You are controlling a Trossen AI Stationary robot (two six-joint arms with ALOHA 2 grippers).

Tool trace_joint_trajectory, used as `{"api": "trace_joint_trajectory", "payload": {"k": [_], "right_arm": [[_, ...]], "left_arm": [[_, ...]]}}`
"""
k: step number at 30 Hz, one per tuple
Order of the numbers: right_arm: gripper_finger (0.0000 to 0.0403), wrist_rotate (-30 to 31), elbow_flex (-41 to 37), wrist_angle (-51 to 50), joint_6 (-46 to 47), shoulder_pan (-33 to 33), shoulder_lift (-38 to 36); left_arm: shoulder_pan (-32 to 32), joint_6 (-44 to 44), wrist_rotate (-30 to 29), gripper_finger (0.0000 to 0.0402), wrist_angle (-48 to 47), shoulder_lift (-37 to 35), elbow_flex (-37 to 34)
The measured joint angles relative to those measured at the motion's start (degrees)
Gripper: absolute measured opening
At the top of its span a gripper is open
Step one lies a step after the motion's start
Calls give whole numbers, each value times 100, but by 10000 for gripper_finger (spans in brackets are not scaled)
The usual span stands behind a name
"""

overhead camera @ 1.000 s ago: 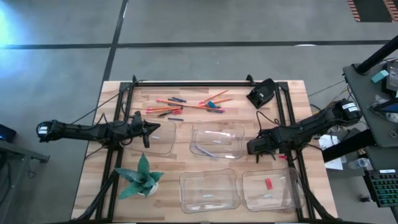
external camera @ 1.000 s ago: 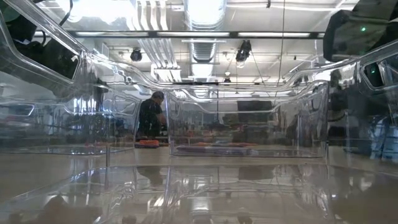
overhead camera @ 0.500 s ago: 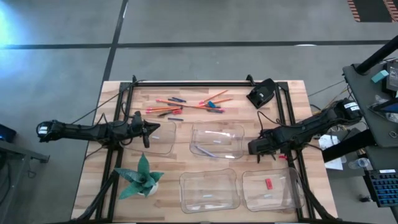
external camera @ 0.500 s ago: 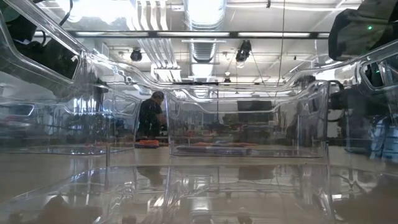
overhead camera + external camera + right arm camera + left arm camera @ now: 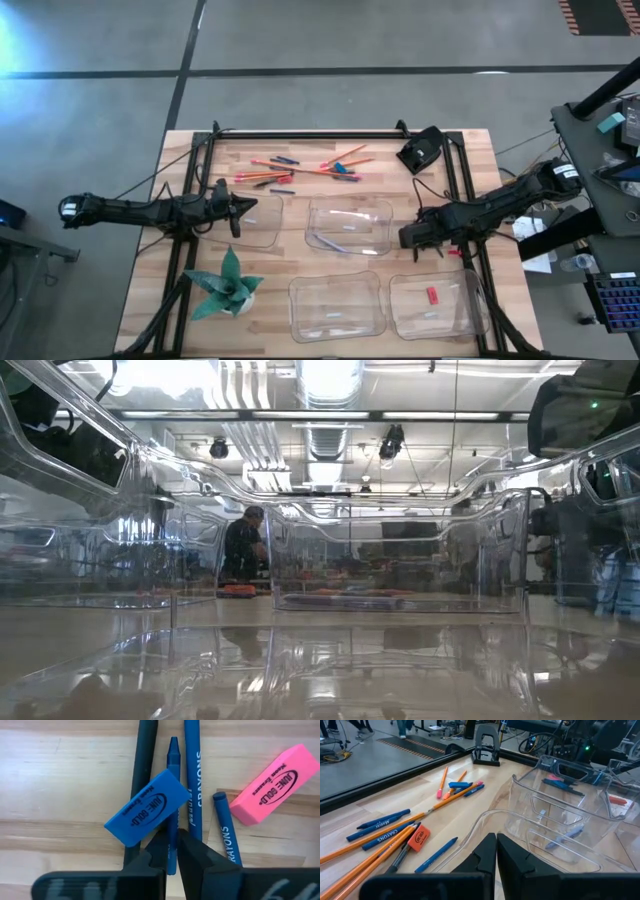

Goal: Sort crayons/erasers/pens/pencils in bins
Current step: Put the blue crayon into the bottom left transparent bin

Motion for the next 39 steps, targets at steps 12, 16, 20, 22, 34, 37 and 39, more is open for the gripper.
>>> {"api": "trace_joint_trajectory", "payload": {"k": [12, 16, 20, 22, 34, 37, 39], "right_arm": [[18, 515, 627, -1192, -175, -13, 16], [18, 698, 807, -1240, -302, -9, 14], [18, 1142, 1147, -1650, -378, -9, 14], [18, 1404, 1380, -2033, -400, -9, 14], [18, 3349, 3017, -1676, -2178, 60, 109], [18, 3430, 3252, -785, -3072, 145, 236], [18, 3435, 3340, -11, -3728, 250, 372]], "left_arm": [[-2, -2, -1, 0, 1, 9, 1], [-1, -2, 0, 0, -1, 11, -1], [0, -2, -1, 0, -1, 11, 1], [0, -2, -1, 0, 1, 11, 1], [-2, -1, 0, 0, -1, 11, 1], [0, -2, -1, 0, 1, 11, 0], [-2, -2, -1, 0, 1, 11, 1]]}}
